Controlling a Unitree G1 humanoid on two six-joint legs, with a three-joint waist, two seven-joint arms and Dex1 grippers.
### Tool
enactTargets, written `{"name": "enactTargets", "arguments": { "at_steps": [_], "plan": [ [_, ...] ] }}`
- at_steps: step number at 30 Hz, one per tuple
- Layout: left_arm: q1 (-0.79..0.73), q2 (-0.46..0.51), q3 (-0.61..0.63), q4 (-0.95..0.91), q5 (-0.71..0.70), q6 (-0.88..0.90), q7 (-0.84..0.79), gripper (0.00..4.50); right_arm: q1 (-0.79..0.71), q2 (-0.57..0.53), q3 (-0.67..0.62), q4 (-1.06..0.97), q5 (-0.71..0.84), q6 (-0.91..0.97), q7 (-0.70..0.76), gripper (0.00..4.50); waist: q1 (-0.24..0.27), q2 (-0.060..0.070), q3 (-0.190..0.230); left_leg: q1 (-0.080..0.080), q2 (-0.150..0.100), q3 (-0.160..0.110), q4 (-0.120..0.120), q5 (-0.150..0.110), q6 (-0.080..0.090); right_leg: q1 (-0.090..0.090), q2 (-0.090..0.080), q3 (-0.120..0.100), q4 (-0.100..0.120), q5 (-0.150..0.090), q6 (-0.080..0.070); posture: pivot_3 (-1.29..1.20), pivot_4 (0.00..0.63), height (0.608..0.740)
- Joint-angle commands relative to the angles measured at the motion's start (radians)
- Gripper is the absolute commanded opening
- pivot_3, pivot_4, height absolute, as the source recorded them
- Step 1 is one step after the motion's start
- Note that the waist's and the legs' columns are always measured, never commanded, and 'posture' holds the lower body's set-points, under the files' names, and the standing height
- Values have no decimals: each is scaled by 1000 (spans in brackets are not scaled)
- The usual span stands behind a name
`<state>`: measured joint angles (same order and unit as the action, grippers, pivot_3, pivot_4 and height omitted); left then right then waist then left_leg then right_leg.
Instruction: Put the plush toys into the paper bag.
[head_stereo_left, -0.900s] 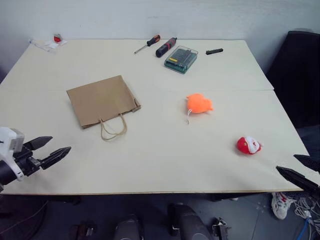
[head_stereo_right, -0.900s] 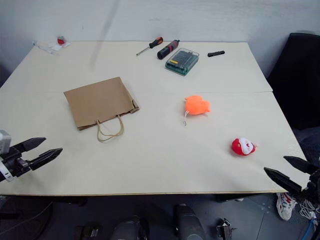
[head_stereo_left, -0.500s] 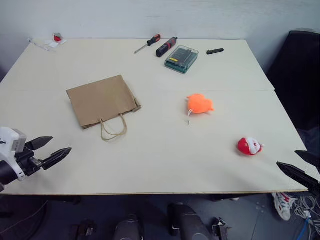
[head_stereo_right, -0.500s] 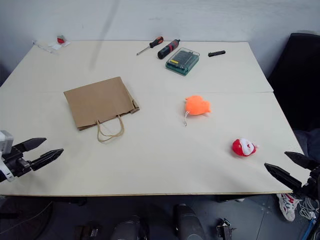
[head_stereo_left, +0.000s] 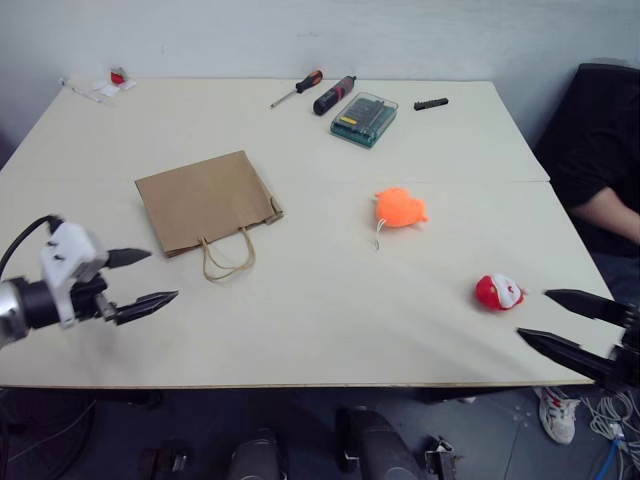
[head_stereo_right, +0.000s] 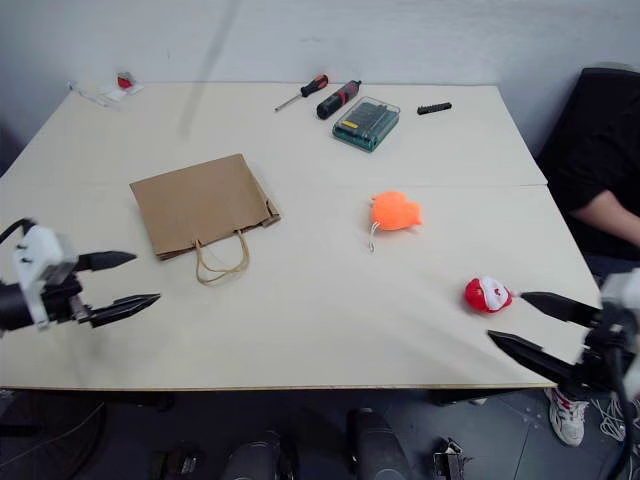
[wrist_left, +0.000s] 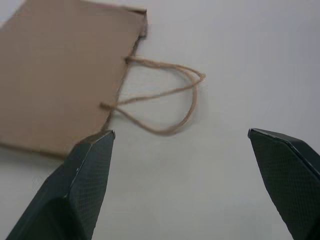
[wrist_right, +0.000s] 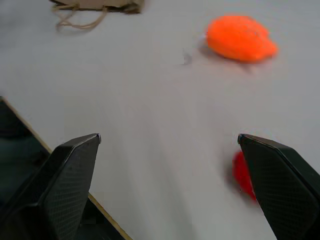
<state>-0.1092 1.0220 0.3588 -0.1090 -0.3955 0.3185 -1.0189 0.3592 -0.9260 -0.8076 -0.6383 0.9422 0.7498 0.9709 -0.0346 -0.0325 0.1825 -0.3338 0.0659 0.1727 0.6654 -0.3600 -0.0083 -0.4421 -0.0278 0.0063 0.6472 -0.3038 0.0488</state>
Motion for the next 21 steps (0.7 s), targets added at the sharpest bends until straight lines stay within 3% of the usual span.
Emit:
{"name": "enactTargets", "arguments": {
  "at_steps": [1, 7, 16, 21],
  "plan": [
    [-144, -13, -153, 117, 172, -243, 1, 4471, -73, -47, 131, -108, 35, -16, 2, 4500, 2, 0, 0, 0, 0, 0, 0, 0, 0, 0, 0, 0, 0, 0, 0, 0, 150, 740],
    [-364, -71, -322, 377, 322, -520, -25, 4471, -301, -28, 338, -97, 19, -45, -86, 4500, 4, 0, 0, -3, 1, 2, 1, 1, 1, -3, 1, 0, -1, 0, 0, 0, 150, 740],
    [-537, -169, -426, 633, 406, -725, -27, 4471, -463, 15, 490, -82, -7, -55, -162, 4500, 7, 0, 0, -5, 1, 3, 8, 0, 2, -4, 1, 0, 2, 0, 1, 0, 150, 740],
    [-584, -203, -456, 723, 415, -785, -54, 3265, -474, 34, 496, -88, -21, -56, -203, 4500, 6, 0, 0, -6, 2, 2, 17, -1, 3, -4, 1, 0, 9, 0, 1, 0, 150, 740]
  ]
}}
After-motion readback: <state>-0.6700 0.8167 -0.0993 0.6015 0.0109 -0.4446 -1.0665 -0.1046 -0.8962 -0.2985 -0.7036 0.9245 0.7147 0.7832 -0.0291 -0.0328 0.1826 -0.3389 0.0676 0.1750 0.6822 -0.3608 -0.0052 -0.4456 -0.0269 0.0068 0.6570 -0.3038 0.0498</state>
